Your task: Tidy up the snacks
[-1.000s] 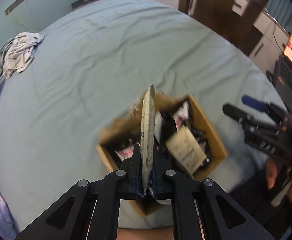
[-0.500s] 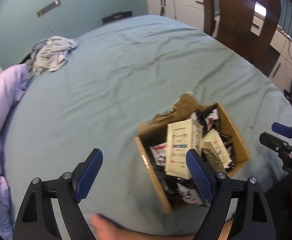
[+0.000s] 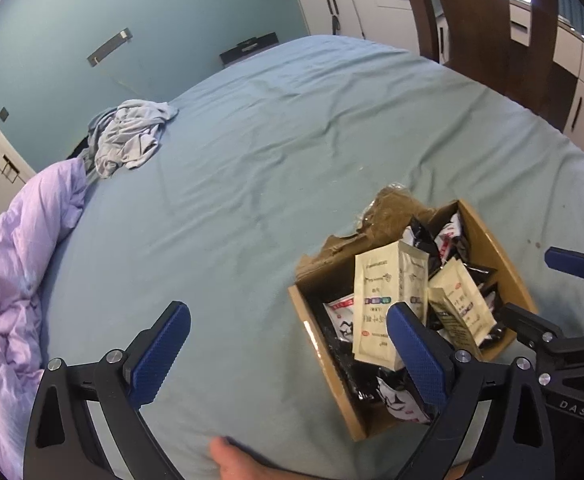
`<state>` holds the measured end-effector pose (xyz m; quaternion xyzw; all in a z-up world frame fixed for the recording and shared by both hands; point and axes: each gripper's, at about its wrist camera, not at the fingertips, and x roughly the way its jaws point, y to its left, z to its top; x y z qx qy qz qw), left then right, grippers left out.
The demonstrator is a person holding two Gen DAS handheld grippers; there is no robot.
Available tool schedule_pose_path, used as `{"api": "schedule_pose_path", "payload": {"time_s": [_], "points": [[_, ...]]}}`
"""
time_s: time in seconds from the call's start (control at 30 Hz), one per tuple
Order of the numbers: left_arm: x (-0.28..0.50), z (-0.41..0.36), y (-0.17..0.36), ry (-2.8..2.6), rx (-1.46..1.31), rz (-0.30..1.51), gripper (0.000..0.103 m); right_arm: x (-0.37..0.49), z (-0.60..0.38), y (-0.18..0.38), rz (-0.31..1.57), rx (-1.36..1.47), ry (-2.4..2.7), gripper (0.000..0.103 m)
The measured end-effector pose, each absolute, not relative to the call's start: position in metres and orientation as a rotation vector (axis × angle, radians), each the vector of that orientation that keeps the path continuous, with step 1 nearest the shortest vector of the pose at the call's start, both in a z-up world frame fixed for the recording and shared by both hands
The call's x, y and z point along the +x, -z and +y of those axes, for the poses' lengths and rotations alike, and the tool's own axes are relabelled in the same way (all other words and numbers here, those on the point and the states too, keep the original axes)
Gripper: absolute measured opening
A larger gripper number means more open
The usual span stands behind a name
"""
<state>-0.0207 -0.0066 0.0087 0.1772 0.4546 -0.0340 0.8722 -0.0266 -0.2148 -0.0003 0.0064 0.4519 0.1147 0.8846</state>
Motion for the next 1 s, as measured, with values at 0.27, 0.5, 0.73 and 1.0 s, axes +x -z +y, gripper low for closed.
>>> {"api": "schedule_pose_path", "payload": {"time_s": [0.27,0.5,0.73,1.0], "points": [[-0.021,-0.007,-0.006,0.089,0.361,0.970,0.100,-0.025,-0.225,0.002,0.925,0.091,-0.218,0.070],[-0.023,-0.011,-0.005,0.097,0.387,0.962,0.100,-0.025,-0.226,0.003,0.927,0.090,-0.217,0.070],[-0.024,-0.012,-0.004,0.101,0.384,0.967,0.100,-0.027,-0.221,0.001,0.917,0.057,-0.223,0.070],[-0.024,-0.011,-0.005,0.102,0.385,0.963,0.100,-0.024,-0.223,0.001,0.925,0.058,-0.224,0.070]]}}
